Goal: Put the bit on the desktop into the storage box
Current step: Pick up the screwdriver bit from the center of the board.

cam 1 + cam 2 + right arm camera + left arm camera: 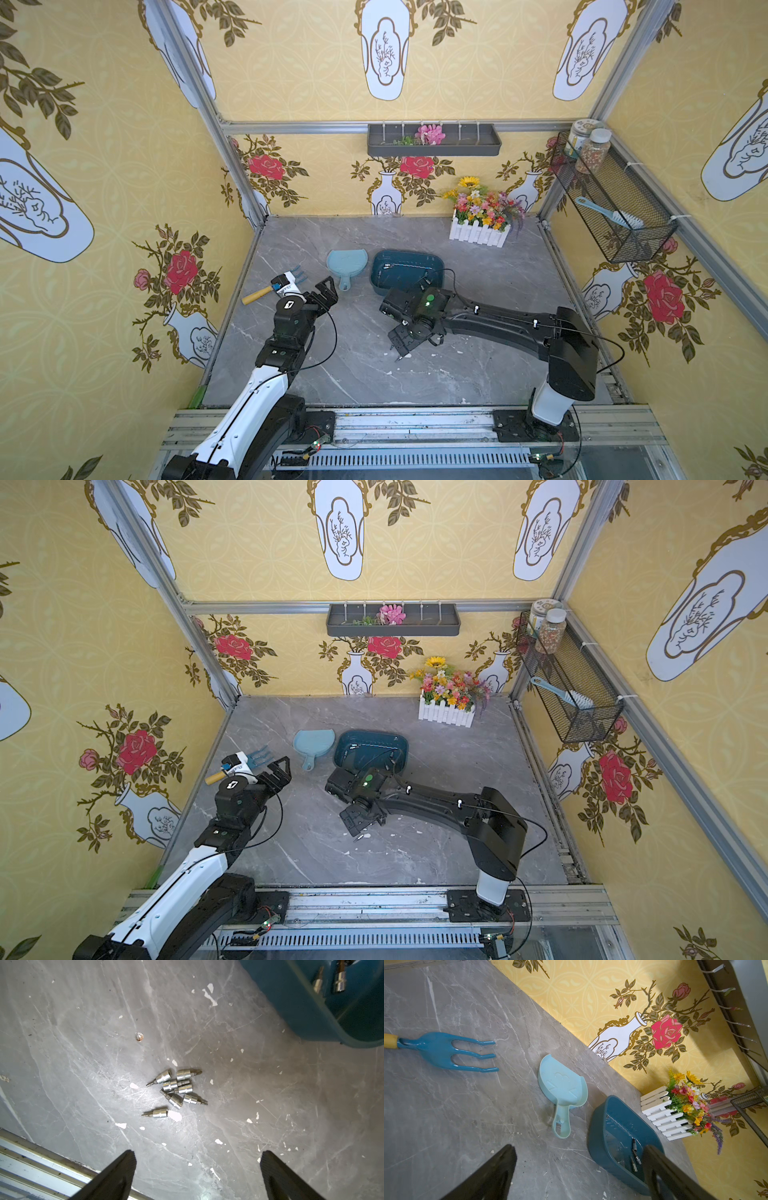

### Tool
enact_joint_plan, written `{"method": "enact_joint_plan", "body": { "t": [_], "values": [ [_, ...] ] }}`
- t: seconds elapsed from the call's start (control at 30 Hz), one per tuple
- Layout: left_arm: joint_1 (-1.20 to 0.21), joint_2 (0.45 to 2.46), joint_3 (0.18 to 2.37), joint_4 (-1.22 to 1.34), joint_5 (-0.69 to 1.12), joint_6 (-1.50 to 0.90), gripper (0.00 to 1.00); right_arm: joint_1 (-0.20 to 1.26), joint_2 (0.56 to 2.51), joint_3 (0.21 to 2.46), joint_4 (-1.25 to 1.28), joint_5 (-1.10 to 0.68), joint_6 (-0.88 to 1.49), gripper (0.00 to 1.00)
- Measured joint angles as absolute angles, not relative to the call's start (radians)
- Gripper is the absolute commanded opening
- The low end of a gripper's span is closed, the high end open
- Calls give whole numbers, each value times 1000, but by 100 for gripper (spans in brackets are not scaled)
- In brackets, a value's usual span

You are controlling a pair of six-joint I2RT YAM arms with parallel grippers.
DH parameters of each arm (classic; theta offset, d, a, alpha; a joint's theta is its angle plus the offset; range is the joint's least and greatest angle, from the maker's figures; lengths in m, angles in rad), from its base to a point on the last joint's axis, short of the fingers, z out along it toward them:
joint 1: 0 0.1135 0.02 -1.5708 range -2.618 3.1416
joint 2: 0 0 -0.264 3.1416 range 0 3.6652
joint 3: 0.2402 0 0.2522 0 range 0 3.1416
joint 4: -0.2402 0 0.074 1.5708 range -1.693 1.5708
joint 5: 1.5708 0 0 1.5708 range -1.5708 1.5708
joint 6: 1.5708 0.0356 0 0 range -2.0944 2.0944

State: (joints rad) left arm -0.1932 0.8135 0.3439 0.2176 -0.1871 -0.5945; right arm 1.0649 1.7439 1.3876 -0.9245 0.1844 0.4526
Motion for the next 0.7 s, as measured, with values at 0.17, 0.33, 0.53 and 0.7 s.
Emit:
{"method": "enact_joint_plan", "body": {
  "t": [0.17,0.33,0.53,0.7],
  "values": [
    [-190,837,346,232,-186,-594,100,1111,1761,1388,-928,187,527,97],
    [-190,841,346,240,-177,-595,100,1152,1794,1395,-933,184,575,97],
    [-190,832,344,245,-170,-596,100,1182,1840,1412,-935,168,598,97],
    [-190,844,342,253,-161,-604,100,1192,1856,1406,-920,157,605,97]
  ]
}}
